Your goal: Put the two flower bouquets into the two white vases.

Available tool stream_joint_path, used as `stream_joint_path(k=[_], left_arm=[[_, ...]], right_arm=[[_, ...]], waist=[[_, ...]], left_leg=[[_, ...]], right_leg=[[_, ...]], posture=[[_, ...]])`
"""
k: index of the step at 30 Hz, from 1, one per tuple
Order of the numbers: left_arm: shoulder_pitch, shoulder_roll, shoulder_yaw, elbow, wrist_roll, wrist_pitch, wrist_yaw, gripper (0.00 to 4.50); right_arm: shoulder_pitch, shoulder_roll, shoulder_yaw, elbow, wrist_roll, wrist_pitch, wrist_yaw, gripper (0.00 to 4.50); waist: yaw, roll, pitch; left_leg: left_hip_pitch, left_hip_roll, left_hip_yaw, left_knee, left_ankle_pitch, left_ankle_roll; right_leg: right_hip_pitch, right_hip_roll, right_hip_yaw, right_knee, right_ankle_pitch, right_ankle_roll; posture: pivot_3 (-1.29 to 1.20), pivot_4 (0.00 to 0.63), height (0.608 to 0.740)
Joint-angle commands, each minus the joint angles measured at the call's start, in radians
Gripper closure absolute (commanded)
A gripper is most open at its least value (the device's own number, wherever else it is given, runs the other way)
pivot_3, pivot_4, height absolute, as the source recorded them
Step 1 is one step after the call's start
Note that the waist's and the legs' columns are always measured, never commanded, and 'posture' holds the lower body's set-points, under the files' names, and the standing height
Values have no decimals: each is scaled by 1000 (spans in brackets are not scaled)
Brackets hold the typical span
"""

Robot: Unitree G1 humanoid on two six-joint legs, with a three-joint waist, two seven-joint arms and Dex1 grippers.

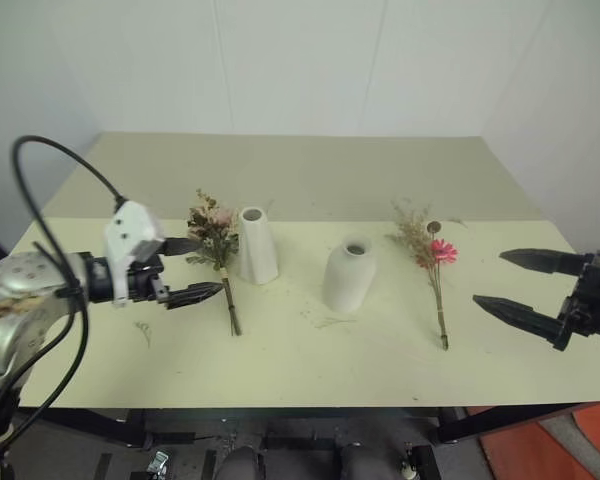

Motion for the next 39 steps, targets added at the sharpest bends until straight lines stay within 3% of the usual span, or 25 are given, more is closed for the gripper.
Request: stream_joint_path(k=[1, 9, 16, 19, 24, 31, 35, 39], left_arm=[[-121, -30, -113, 25, 90, 193, 135, 0], [-379, -226, -322, 193, 202, 560, 318, 0], [-443, -313, -386, 319, 272, 641, 396, 0], [-442, -345, -387, 359, 297, 624, 422, 583], [-409, -337, -359, 354, 321, 627, 448, 2190], [-413, -339, -229, 459, 394, 609, 562, 4394], [-400, -360, -107, 487, 432, 519, 650, 4406], [-353, -392, 50, 389, 418, 320, 699, 4406]], right_arm=[[-66, -28, 27, 13, -3, -45, 2, 58], [-135, -31, 81, 34, -12, -72, 10, 58], [-112, -23, 54, 4, 1, -71, 14, 58], [-106, -25, 50, -2, 5, -71, 14, 0], [-93, -27, 32, -17, 12, -67, 19, 0], [-75, -32, 33, -19, 27, -62, 39, 0], [-83, -38, 37, -1, 59, -53, 82, 0], [-94, -53, 51, 34, 54, -55, 101, 0]], waist=[[0, 0, 0], [2, -1, 0], [-6, -1, 0], [-6, -1, 0], [-7, -1, 0], [-6, -1, 0], [-5, -1, 1], [-3, -1, 1]], left_leg=[[0, 0, 0, 0, 0, 0], [-5, -1, -1, 0, 0, 0], [-5, -1, -2, 0, 0, 0], [-5, -1, -2, 0, 0, 0], [-5, -1, -2, 0, 0, 0], [-5, -1, -2, 0, 0, 0], [-5, -1, -2, 0, 0, 0], [-6, -1, -3, 1, 0, 0]], right_leg=[[0, 0, 0, 0, 0, 0], [-3, 0, 0, 0, 0, 0], [-4, 0, 0, 0, 0, 0], [-4, 0, 0, 1, 0, 0], [-4, 0, 0, 1, 0, 0], [-4, 0, 0, 1, 0, 0], [-4, 0, -1, 0, 0, 0], [-4, -1, -2, 1, 0, 0]], posture=[[0, 150, 740], [0, 150, 740], [0, 150, 740], [0, 150, 740], [0, 150, 740], [0, 150, 740], [0, 150, 740], [0, 150, 740]])
